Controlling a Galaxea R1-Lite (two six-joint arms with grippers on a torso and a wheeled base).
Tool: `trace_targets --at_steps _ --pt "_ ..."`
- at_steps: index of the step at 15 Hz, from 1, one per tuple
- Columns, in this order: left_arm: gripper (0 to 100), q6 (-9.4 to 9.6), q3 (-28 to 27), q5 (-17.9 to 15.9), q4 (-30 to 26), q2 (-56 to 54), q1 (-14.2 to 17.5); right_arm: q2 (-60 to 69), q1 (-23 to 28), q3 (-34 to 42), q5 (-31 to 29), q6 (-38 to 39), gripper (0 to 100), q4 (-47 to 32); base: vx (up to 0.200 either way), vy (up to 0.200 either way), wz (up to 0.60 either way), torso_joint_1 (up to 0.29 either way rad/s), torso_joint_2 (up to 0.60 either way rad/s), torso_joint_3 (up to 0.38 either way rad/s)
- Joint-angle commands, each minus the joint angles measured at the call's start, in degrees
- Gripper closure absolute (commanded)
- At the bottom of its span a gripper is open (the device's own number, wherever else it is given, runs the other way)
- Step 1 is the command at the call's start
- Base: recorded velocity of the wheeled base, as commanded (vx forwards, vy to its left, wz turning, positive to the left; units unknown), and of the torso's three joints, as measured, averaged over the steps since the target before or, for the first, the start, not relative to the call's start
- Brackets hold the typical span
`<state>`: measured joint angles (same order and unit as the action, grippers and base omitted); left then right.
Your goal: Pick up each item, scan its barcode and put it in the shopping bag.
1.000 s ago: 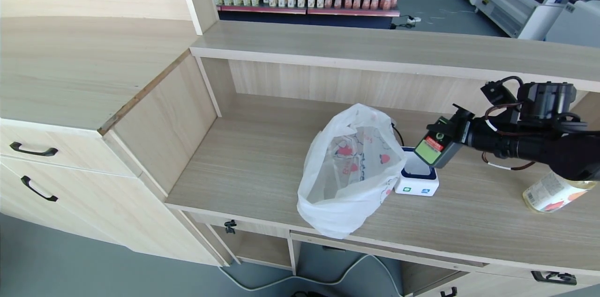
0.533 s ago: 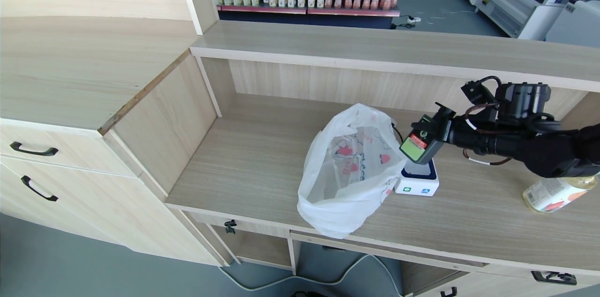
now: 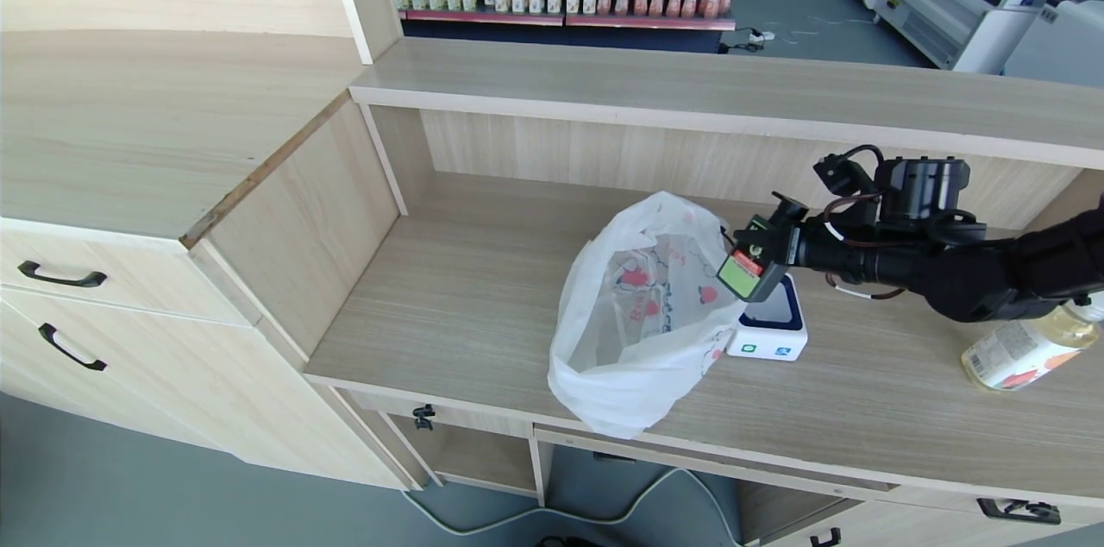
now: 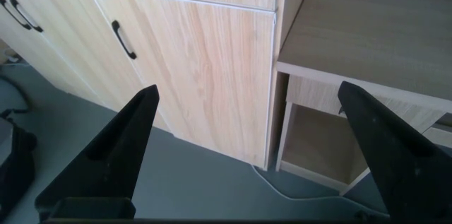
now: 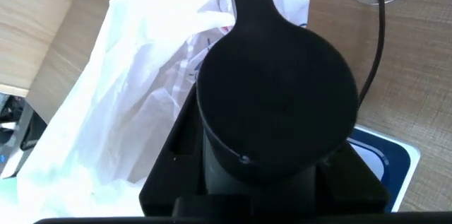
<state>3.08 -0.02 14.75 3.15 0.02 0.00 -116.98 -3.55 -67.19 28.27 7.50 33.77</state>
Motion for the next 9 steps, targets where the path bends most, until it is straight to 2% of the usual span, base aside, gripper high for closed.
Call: trace_targets --at_steps 1,3,9 --pt "0 -0.01 0.0 0.0 0.0 0.0 0.0 -0.7 -0.1 0.0 -0.1 -0.8 100 -0.2 0.0 0.0 0.0 0.0 0.0 0.0" --pt "0 -0.01 0.0 0.0 0.0 0.0 0.0 -0.8 -0.3 0.3 -2.9 -1.5 100 -0.3 0.0 0.0 0.0 0.0 0.0 0.0" --pt "0 -0.01 0.0 0.0 0.0 0.0 0.0 2.5 -0.6 2.4 -3.3 -1.6 100 -0.3 0.0 0.0 0.0 0.0 0.0 0.0"
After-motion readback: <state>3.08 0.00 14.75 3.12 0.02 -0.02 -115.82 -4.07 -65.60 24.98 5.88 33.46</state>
